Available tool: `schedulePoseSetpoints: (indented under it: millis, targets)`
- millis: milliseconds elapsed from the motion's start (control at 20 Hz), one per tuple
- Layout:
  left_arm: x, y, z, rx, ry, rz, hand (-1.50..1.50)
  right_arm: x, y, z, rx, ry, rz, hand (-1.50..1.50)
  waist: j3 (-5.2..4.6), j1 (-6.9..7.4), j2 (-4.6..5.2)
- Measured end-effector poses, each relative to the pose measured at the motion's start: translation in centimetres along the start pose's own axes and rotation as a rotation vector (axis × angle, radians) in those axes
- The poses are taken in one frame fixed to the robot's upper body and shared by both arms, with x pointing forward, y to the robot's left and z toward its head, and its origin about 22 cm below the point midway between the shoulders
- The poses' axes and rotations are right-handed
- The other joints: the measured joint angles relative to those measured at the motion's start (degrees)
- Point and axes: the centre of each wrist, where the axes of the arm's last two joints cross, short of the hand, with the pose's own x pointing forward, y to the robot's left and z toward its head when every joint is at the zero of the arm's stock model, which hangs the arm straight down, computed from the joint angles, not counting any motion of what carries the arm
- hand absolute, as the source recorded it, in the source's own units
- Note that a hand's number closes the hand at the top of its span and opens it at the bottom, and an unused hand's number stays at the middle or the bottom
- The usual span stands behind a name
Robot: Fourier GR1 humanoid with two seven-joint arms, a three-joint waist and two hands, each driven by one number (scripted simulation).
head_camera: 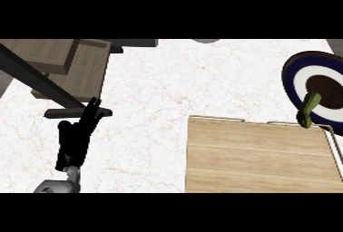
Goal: Pick the squash from the tray and place it in the plate
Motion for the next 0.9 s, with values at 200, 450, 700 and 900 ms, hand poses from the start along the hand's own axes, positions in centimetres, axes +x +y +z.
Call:
schedulePoseSetpoints:
  millis: [200,450,700,900]
  targets:
    - [0.1,0.1,-0.1,-0.001,0.003,0.001,0.00,0.0,-0.1,0.1,-0.015,-0.001,0.009,-1.50,0.02,0.27,0.11]
    - [0.2,0.1,-0.1,0.000,0.009,0.002,0.00,-0.4,-0.3,1.1,-0.033,0.017,0.030,-1.50,0.04,0.52,0.26]
    - [0.2,0.1,-0.1,0.000,0.012,0.003,0.00,-0.5,-1.0,1.9,-0.052,0.034,0.050,-1.50,0.10,0.61,0.38]
    - [0.3,0.1,-0.2,0.000,0.014,0.003,0.00,-0.3,-1.5,2.2,-0.076,0.038,0.058,-1.50,0.19,0.78,0.52]
